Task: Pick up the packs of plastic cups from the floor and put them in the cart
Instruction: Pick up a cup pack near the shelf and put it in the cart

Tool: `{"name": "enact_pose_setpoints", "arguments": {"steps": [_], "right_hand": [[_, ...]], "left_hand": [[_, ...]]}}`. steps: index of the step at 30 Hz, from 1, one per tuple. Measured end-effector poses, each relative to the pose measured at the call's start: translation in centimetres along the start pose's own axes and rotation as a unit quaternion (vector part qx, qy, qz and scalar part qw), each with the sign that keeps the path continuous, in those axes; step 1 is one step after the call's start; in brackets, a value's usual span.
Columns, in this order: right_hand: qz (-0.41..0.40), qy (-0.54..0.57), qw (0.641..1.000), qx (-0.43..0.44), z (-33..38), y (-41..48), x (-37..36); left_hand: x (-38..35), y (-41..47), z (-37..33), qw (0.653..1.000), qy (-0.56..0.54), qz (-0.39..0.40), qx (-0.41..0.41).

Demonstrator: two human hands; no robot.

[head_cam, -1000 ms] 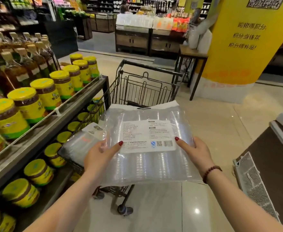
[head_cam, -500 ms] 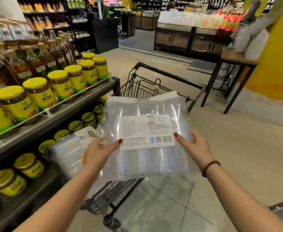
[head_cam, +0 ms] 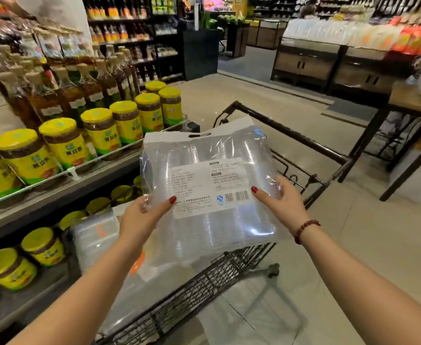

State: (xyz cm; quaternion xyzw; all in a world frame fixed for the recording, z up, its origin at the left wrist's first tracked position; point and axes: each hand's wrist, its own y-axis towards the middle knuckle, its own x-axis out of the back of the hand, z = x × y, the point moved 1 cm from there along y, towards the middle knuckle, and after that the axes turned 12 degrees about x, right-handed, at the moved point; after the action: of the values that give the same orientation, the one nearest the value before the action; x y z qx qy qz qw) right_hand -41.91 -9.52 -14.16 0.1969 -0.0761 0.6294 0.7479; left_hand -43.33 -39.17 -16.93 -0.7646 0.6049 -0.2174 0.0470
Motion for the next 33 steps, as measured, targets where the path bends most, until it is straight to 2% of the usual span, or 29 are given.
{"name": "enact_pose_setpoints", "arguments": {"steps": [7, 15, 26, 33], "right_hand": [[0.069, 0.007, 0.997, -0.02, -3.5, 5.9, 0.1], [0.182, 0.043, 0.982, -0.025, -8.3, 11.5, -0.7], [0.281, 0.04, 0.959, -0.025, -15.2, 12.2, -1.0], [0.312, 0.019, 0.949, -0.038, -17.1, 13.2, -1.2]], "left_hand": [[-2.7, 3.3, 0.4, 0.998, 0.031, -0.036, 0.037], [-6.1, 3.1, 2.2, 0.986, -0.003, -0.117, 0.119], [-11.4, -0.7, 6.8, 0.958, -0.064, -0.18, 0.214], [-13.2, 0.3, 8.1, 0.957, -0.079, -0.213, 0.181]]}}
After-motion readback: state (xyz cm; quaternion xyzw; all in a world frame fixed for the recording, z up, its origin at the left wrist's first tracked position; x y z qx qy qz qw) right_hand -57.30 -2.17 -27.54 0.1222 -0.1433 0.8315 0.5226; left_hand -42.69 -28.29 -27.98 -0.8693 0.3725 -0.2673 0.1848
